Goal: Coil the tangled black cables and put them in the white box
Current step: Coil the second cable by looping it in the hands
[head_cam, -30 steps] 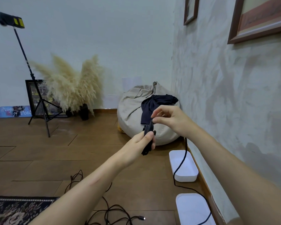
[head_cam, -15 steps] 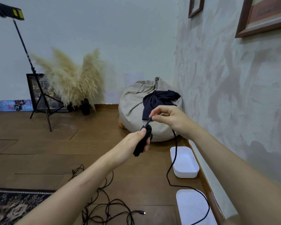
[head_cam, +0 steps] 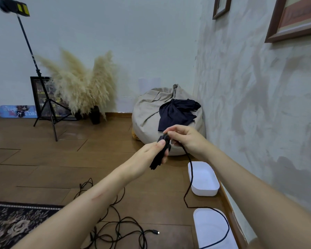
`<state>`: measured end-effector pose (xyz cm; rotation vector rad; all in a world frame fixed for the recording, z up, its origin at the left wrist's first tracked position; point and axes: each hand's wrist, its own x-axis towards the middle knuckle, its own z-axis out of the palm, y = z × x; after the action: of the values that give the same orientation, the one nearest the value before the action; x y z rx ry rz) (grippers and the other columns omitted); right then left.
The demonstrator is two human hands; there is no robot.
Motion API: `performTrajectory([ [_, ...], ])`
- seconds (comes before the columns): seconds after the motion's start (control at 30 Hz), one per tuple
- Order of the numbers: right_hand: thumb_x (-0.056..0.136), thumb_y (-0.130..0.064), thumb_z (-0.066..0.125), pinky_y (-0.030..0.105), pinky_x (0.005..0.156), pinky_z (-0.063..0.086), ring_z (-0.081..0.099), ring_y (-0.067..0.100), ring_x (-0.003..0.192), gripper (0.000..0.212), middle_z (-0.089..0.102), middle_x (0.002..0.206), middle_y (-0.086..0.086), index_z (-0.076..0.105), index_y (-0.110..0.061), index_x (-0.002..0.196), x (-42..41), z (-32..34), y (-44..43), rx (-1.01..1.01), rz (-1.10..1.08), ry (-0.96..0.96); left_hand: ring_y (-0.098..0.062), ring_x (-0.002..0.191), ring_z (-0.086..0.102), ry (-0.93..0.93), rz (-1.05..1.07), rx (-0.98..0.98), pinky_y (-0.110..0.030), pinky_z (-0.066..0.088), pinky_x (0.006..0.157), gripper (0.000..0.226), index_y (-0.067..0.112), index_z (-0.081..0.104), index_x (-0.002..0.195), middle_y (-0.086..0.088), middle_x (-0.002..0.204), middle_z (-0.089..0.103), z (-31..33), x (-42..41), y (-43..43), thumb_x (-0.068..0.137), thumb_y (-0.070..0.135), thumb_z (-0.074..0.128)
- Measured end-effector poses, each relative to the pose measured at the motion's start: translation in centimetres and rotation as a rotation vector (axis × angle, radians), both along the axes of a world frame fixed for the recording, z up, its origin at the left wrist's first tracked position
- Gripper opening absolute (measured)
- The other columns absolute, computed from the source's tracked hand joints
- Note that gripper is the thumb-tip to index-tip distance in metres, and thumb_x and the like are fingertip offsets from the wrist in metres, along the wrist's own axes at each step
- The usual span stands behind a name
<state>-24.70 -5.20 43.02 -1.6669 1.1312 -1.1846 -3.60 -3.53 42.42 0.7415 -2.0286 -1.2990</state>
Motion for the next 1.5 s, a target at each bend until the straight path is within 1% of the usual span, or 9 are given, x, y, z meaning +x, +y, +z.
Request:
performTrajectory([
  [0.13, 0.108, -0.016, 0.048, 0.029, 0.079, 0.049, 0.059, 0.010, 0.081, 0.029, 0.065, 0.096, 0.010, 0.064, -0.011, 0.132, 1.1, -1.4, 0.1, 0.050, -0.041, -0.006, -0.012, 0.079, 0.056, 0.132, 0.017, 0.052, -0.031, 0.041, 0.079, 0.049, 0.013, 0.063, 0.098, 0.002, 0.081, 0.062, 1.0, 0.3, -0.9, 0.108, 0.051, 0.035],
  [0.3, 0.112, -0.016, 0.036, 0.034, 0.069, 0.053, 0.055, 0.021, 0.073, 0.025, 0.062, 0.086, 0.011, 0.061, -0.019, 0.109, 4.5, -3.1, 1.0, 0.143, -0.023, 0.030, -0.018, 0.075, 0.058, 0.261, 0.042, 0.149, -0.038, 0.042, 0.074, 0.037, 0.021, 0.068, 0.089, -0.001, 0.080, 0.062, 1.2, 0.0, -2.0, 0.090, 0.057, 0.057],
  [0.5, 0.110, -0.016, 0.035, 0.031, 0.063, 0.057, 0.059, 0.017, 0.065, 0.028, 0.070, 0.103, 0.016, 0.053, -0.016, 0.132, 7.0, -3.5, 0.9, 0.226, 0.001, 0.086, -0.010, 0.071, 0.058, 0.339, 0.216, 0.116, -0.031, 0.043, 0.066, 0.033, 0.014, 0.058, 0.097, 0.007, 0.080, 0.063, 0.7, -0.4, -3.0, 0.098, 0.046, 0.050],
  [0.67, 0.107, -0.020, 0.050, 0.032, 0.067, 0.057, 0.062, 0.017, 0.067, 0.022, 0.069, 0.081, 0.009, 0.061, -0.004, 0.117, 7.0, -3.4, 1.7, 0.409, 0.179, 0.150, -0.009, 0.086, 0.055, 0.290, 0.453, -0.050, -0.028, 0.041, 0.089, 0.029, 0.018, 0.056, 0.089, 0.006, 0.086, 0.059, 0.4, 0.0, -4.4, 0.110, 0.033, 0.044],
  [0.83, 0.105, -0.020, 0.053, 0.026, 0.056, 0.052, 0.055, 0.011, 0.056, 0.021, 0.066, 0.072, 0.004, 0.064, -0.005, 0.114, 6.3, -1.3, 2.1, 0.258, 0.115, 0.379, -0.013, 0.094, 0.057, 0.105, 0.548, -0.081, -0.029, 0.041, 0.083, 0.033, 0.019, 0.057, 0.090, 0.005, 0.094, 0.061, -1.0, 1.1, -5.9, 0.109, 0.043, 0.043],
  [1.0, 0.104, -0.015, 0.057, 0.030, 0.065, 0.057, 0.058, 0.016, 0.062, 0.019, 0.066, 0.074, 0.009, 0.064, -0.003, 0.092, 3.5, 0.1, 2.8, 0.597, 0.275, 0.394, -0.015, 0.094, 0.058, -0.086, 0.570, -0.182, -0.033, 0.043, 0.079, 0.039, 0.011, 0.057, 0.103, 0.000, 0.097, 0.060, -2.0, 1.1, -6.0, 0.108, 0.047, 0.040],
  [1.23, 0.102, -0.027, 0.057, 0.026, 0.063, 0.038, 0.051, 0.006, 0.063, 0.025, 0.061, 0.069, -0.010, 0.068, -0.030, 0.080, 2.6, 2.3, 2.3, -0.231, -0.035, 0.738, -0.011, 0.088, 0.059, -0.176, 0.324, -0.124, -0.033, 0.046, 0.083, 0.035, 0.025, 0.060, 0.100, 0.009, 0.093, 0.064, -2.5, 0.7, -4.3, 0.108, 0.050, 0.037],
  [1.4, 0.100, -0.026, 0.060, 0.031, 0.068, 0.042, 0.054, 0.003, 0.070, 0.015, 0.064, 0.075, -0.016, 0.075, -0.024, 0.095, 0.9, 2.8, 2.0, -0.311, -0.124, 0.672, -0.012, 0.068, 0.058, -0.059, 0.206, 0.117, -0.033, 0.046, 0.077, 0.060, 0.020, 0.063, 0.088, -0.002, 0.080, 0.062, -1.8, -1.8, -5.1, 0.104, 0.065, 0.027],
  [1.5, 0.100, -0.028, 0.060, 0.032, 0.070, 0.046, 0.057, 0.004, 0.072, 0.017, 0.064, 0.077, -0.018, 0.076, -0.023, 0.096, 0.5, 2.9, 2.1, -0.334, -0.156, 0.669, -0.015, 0.075, 0.056, -0.110, 0.128, -0.066, -0.032, 0.046, 0.077, 0.062, 0.024, 0.064, 0.087, 0.004, 0.078, 0.063, -1.8, -1.4, -4.1, 0.095, 0.077, 0.034],
])
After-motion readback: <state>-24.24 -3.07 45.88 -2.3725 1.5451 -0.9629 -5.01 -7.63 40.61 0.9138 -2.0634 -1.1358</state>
